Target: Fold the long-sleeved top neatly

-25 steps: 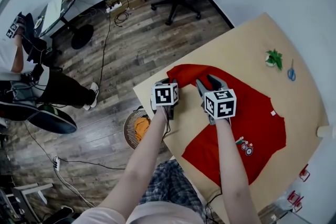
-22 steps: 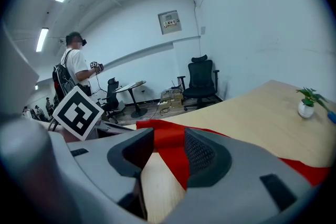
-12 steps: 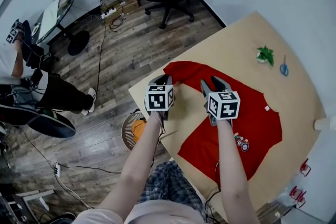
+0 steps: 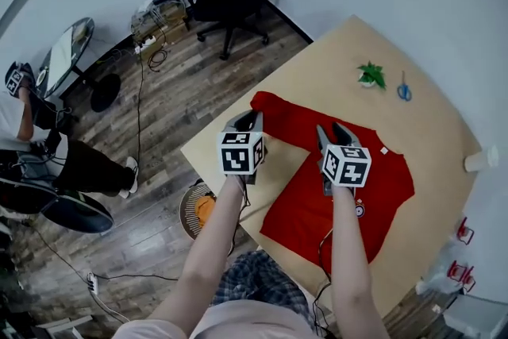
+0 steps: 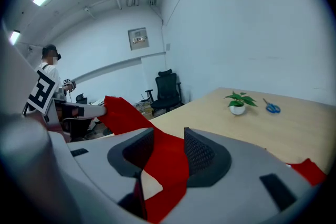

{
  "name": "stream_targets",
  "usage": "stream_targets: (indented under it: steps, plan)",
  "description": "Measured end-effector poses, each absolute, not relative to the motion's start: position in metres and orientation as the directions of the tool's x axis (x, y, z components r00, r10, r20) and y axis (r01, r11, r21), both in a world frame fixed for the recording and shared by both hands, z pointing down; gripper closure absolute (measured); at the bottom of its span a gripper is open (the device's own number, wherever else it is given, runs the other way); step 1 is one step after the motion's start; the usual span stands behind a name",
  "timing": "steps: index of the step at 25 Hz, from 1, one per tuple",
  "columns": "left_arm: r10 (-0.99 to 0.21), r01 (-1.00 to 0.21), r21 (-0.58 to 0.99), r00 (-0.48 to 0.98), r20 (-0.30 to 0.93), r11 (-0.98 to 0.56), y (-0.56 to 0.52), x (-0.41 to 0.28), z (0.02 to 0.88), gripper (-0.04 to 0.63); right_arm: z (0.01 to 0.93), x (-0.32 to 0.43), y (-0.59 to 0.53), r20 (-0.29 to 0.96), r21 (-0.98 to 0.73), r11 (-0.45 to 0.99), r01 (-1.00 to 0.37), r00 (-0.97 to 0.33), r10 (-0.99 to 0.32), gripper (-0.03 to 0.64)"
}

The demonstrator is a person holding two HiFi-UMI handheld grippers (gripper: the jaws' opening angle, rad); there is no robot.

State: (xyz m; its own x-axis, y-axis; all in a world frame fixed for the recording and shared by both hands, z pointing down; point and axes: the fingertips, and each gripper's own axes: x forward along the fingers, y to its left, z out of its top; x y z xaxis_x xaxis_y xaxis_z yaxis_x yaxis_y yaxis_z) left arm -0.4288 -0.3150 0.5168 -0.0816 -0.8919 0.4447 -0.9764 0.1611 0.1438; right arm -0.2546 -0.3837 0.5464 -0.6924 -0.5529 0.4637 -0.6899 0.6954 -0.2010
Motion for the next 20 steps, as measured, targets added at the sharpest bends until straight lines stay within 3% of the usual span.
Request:
stream_targets:
  steps: [20]
  plan:
    - [-0.863,-0.955,0.142,0.297,0.408,-0.261,-0.363,-0.212,0.499,0.575,0.547,-0.034,-0.37,0.502,-0.175,0.387,-0.905,-0.42,-0.756,0.434]
